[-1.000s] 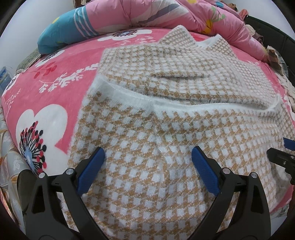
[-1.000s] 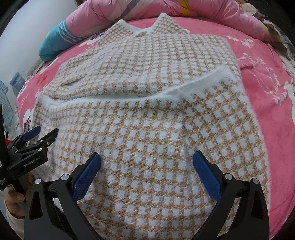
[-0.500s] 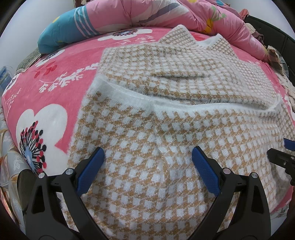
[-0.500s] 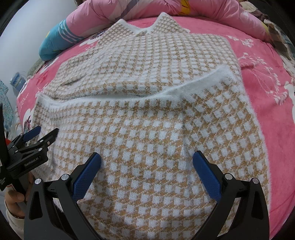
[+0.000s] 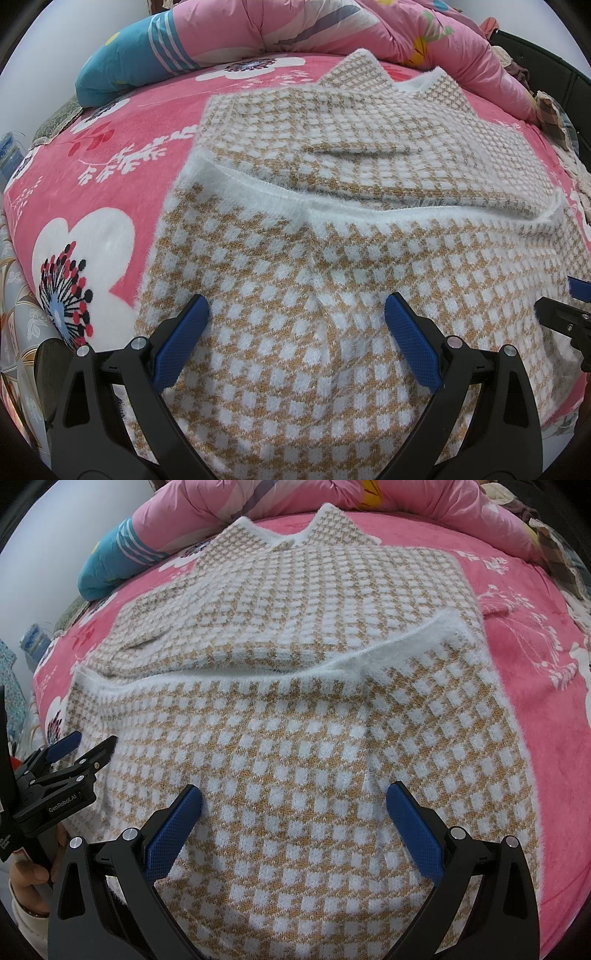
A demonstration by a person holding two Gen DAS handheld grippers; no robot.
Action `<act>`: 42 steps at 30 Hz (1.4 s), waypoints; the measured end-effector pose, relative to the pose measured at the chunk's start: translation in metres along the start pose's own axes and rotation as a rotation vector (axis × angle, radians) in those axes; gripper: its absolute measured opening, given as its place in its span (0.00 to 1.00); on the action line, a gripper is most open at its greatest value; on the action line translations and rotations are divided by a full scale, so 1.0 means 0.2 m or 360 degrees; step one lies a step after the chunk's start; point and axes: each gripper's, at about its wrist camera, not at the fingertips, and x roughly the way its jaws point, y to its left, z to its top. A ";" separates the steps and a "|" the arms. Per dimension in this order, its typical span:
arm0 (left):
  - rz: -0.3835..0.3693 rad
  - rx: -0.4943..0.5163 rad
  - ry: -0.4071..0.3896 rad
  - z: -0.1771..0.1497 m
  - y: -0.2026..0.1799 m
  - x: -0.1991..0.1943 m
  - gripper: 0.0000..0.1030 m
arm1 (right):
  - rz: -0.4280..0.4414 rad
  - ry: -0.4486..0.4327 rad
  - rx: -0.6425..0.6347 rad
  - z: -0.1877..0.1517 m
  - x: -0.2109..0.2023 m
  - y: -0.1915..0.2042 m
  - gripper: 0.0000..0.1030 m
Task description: Fold large clothes
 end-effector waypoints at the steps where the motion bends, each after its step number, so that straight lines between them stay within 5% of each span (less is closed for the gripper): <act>1: 0.0000 0.0000 0.0000 0.00 0.00 0.00 0.90 | 0.0000 0.0002 -0.0001 0.00 0.00 0.00 0.94; 42: 0.0045 -0.0022 0.0045 -0.01 0.00 -0.01 0.92 | 0.0006 0.0015 -0.0007 0.00 0.01 0.00 0.94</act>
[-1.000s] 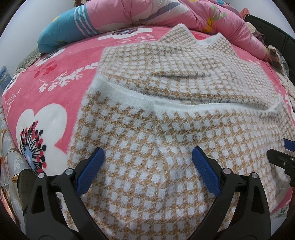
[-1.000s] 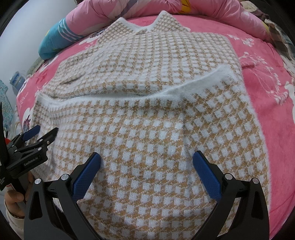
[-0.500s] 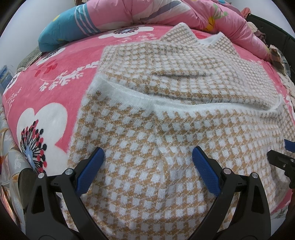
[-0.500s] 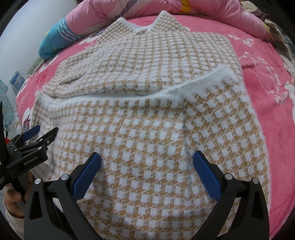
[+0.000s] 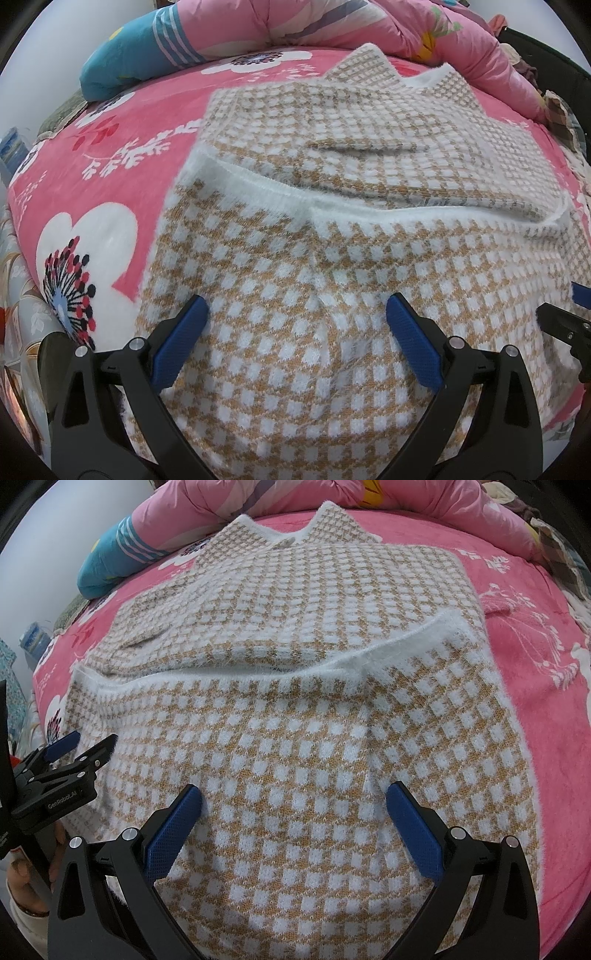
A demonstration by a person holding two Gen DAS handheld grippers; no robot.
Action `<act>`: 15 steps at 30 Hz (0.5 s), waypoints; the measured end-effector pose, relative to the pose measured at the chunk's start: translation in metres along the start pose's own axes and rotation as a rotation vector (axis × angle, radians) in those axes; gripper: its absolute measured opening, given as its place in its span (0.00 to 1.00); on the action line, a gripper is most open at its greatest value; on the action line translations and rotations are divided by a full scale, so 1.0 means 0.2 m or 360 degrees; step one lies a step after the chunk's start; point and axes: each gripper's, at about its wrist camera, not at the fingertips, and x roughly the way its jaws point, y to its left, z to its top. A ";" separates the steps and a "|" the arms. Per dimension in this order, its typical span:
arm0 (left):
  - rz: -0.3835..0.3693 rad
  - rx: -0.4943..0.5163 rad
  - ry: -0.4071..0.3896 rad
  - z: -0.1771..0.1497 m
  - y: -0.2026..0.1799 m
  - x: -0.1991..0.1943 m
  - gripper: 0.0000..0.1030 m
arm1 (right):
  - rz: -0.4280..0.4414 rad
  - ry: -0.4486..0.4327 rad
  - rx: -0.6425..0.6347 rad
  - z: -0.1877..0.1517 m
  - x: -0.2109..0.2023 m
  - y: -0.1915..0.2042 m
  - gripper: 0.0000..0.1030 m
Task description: Fold large clothes
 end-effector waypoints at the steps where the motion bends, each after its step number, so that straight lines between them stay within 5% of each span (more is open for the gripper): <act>1: 0.0003 -0.0002 0.0002 0.00 0.00 0.00 0.92 | 0.0000 0.0000 0.0000 0.00 0.00 0.00 0.94; 15: 0.0034 -0.0034 0.0022 0.01 -0.01 0.00 0.92 | 0.0008 0.0004 -0.0005 0.00 0.00 0.00 0.94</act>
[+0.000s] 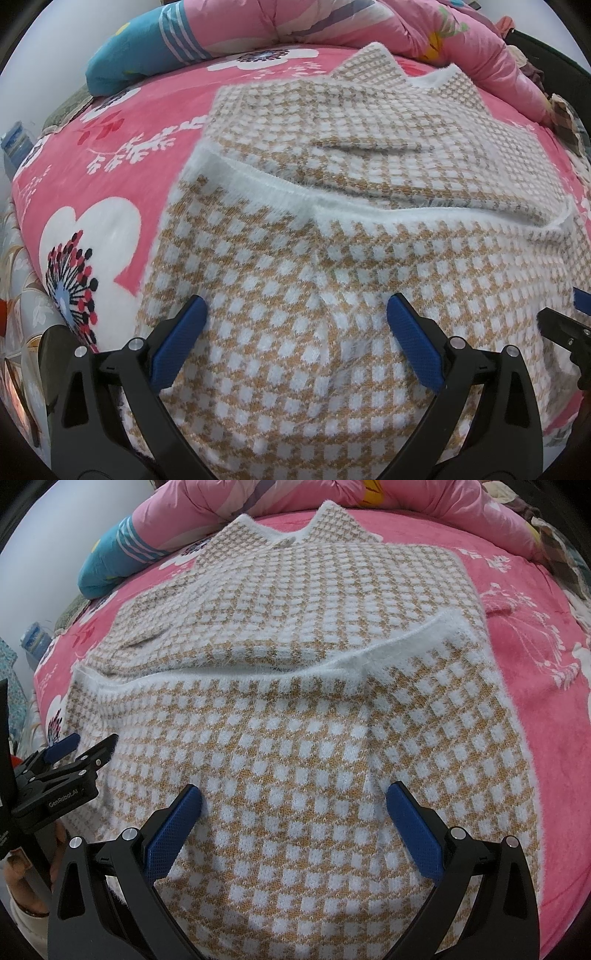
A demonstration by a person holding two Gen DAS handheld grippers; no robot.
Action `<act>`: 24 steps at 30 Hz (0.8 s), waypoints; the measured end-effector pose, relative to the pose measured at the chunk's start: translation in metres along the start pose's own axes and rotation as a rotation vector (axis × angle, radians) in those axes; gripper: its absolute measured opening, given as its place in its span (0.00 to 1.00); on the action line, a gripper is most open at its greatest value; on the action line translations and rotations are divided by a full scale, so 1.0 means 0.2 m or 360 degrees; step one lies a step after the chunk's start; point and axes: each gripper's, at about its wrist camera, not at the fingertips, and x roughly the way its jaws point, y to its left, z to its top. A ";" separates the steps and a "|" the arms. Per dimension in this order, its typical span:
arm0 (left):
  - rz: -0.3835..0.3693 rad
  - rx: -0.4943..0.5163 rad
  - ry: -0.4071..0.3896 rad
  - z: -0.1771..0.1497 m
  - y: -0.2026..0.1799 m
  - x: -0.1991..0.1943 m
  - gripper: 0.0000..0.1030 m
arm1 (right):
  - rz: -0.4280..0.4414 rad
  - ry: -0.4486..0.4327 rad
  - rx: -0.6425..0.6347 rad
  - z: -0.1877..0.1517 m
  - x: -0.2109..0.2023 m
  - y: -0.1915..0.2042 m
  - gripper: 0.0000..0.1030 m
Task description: Fold large clothes
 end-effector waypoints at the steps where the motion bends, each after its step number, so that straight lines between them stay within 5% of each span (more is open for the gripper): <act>1: 0.0003 -0.0003 0.0001 0.01 0.00 0.00 0.92 | 0.0000 0.0000 0.0000 0.00 0.00 0.00 0.94; 24: 0.0002 -0.0035 0.0067 0.03 0.01 0.02 0.92 | 0.0046 0.0016 0.0014 0.01 0.00 -0.02 0.94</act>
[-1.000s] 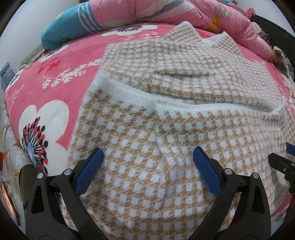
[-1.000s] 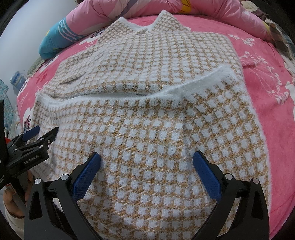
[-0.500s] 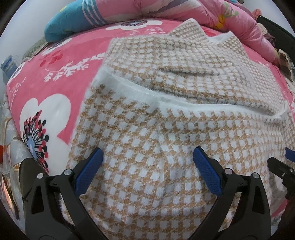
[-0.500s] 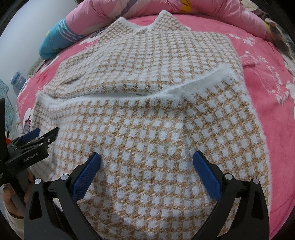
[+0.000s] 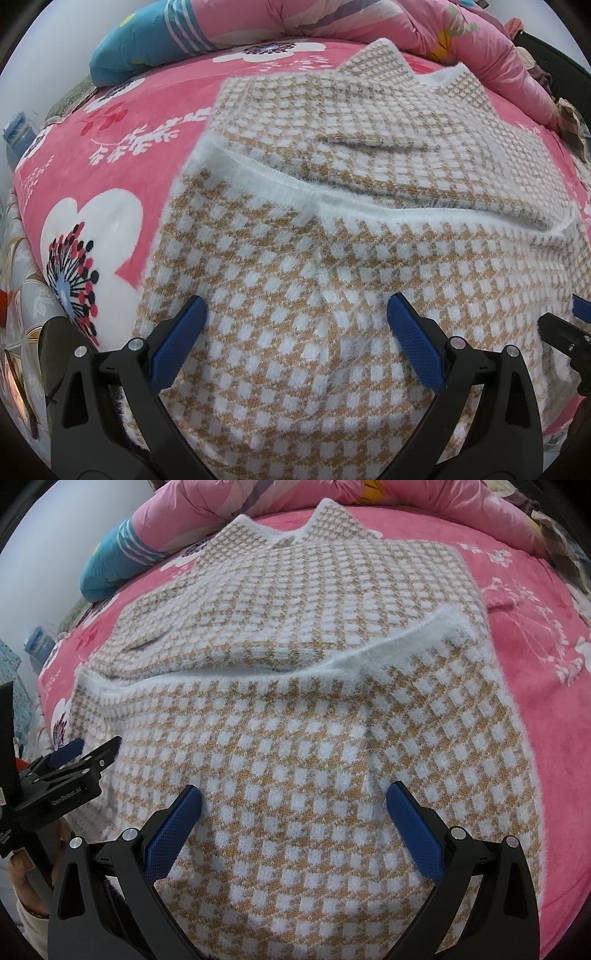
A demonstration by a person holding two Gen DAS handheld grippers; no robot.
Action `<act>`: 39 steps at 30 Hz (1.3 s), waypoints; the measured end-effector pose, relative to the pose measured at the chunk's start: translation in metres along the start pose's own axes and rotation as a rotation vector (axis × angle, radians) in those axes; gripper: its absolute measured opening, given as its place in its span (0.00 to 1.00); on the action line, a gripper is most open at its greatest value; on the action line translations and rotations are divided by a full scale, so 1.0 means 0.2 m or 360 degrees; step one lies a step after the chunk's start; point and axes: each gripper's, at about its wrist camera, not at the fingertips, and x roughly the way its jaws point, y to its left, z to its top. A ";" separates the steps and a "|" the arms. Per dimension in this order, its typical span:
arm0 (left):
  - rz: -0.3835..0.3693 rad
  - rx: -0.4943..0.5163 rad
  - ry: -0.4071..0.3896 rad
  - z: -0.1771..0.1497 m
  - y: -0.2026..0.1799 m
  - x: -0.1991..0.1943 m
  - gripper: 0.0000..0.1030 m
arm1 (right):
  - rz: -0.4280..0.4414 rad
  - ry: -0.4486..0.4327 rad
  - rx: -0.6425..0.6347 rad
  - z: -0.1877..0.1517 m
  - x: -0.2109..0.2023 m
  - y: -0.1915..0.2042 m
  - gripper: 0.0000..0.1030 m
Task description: Fold large clothes
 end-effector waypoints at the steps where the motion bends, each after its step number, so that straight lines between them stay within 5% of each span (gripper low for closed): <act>1: -0.0001 -0.0001 0.0000 0.00 0.00 0.00 0.92 | 0.0005 0.0000 0.0001 0.00 0.00 0.00 0.94; 29: 0.0032 0.0043 -0.0017 -0.02 -0.01 -0.03 0.92 | 0.0050 -0.0028 -0.0001 -0.02 0.00 -0.02 0.94; 39: 0.0014 0.0088 -0.0238 0.10 0.00 -0.25 0.92 | 0.0074 -0.0016 -0.0031 -0.03 -0.01 -0.02 0.94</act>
